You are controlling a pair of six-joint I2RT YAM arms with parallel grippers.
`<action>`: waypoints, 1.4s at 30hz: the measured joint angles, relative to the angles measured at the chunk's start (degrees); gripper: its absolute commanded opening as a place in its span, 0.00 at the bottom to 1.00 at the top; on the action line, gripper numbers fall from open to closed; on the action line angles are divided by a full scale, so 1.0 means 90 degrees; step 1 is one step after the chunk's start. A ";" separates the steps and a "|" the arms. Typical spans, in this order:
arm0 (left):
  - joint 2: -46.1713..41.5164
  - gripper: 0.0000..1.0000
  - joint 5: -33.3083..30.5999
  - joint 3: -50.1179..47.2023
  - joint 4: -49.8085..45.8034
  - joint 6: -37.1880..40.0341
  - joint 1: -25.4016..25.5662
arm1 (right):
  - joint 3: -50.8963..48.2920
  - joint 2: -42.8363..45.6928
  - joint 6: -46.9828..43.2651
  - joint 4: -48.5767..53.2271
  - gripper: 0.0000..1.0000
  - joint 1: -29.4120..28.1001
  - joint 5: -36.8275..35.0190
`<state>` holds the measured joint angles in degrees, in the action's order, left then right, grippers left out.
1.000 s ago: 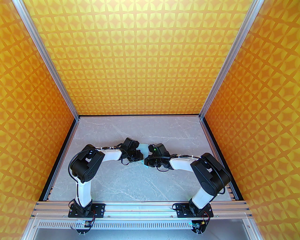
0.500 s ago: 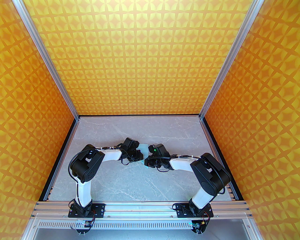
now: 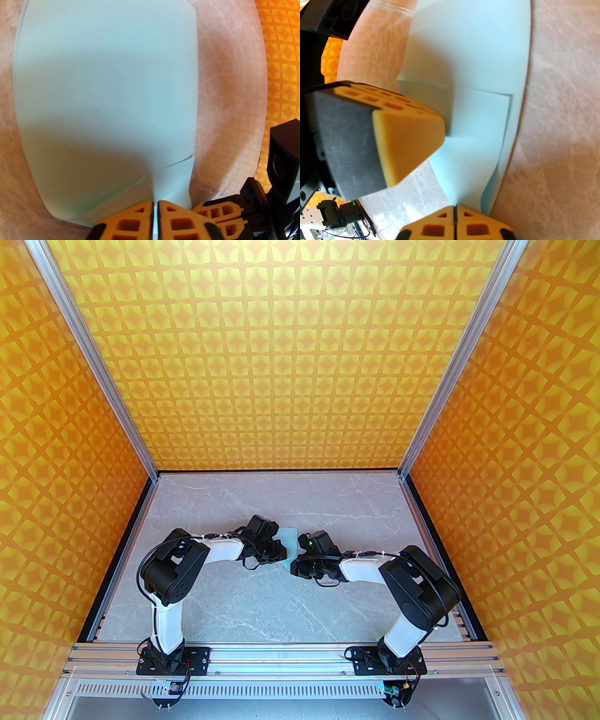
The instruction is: Fold a paper plane with a square sheet of paper (fold left side to right side)
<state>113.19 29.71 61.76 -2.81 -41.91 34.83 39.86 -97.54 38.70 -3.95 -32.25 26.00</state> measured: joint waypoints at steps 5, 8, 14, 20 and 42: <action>-0.0080 0.26 -0.0061 0.0063 -0.0095 -0.0002 0.0010 | 0.0005 -0.0056 0.0000 -0.0092 0.01 0.0002 0.0061; -0.0206 0.24 -0.0102 0.0063 -0.0175 -0.0005 0.0010 | 0.0005 -0.0085 0.0000 -0.0160 0.01 0.0000 0.0087; -0.0272 0.20 -0.0143 0.0063 -0.0168 -0.0005 0.0010 | 0.0005 -0.0085 0.0002 -0.0165 0.00 0.0000 0.0092; -0.0019 0.17 -0.0117 0.0049 -0.0070 -0.0010 -0.0019 | 0.0002 -0.0090 0.0000 -0.0172 0.00 0.0000 0.0092; -0.0032 0.14 0.0364 -0.0219 0.0282 0.0697 -0.1115 | -0.0352 -0.0114 0.0034 -0.0950 0.00 0.0010 0.0177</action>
<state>112.90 32.99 59.79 -0.27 -35.64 24.80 36.69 -98.56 39.00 -12.49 -32.16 27.59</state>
